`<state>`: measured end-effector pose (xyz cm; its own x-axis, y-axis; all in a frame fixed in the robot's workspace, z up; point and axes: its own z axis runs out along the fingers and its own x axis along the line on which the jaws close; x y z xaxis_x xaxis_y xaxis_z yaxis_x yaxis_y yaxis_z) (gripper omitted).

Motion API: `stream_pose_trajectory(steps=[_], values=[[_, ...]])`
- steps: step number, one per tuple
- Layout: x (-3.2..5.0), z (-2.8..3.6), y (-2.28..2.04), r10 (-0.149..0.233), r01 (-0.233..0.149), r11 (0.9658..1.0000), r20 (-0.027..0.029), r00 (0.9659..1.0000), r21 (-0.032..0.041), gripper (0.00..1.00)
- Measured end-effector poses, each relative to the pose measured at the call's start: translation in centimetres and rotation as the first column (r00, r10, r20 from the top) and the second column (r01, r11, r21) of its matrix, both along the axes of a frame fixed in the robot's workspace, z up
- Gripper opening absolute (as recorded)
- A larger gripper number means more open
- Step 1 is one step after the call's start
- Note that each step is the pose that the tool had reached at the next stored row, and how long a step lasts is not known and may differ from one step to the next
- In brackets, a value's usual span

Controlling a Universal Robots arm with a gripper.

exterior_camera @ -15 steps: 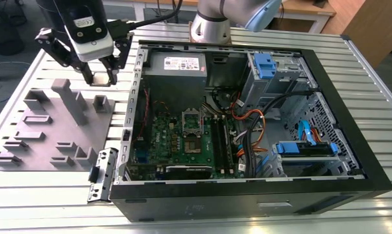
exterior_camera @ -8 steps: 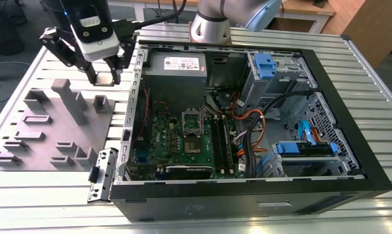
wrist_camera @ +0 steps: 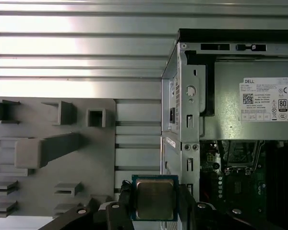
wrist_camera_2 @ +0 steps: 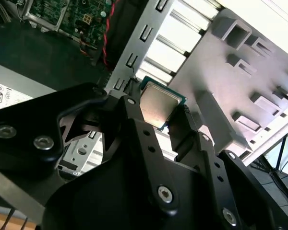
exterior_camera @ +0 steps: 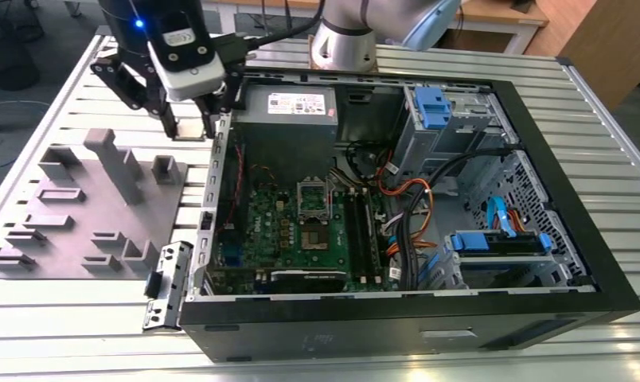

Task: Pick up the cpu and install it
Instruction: 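Pick up the cpu and move it towards the insertion slot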

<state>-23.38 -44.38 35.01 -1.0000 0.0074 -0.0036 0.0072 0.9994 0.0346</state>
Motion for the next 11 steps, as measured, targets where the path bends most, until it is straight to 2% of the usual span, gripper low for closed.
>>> stream_pose_trajectory(steps=[11], values=[[3.55, 0.0, 0.0, -0.001, 0.001, 1.0, -0.0001, 1.0, 0.0, 0.47]])
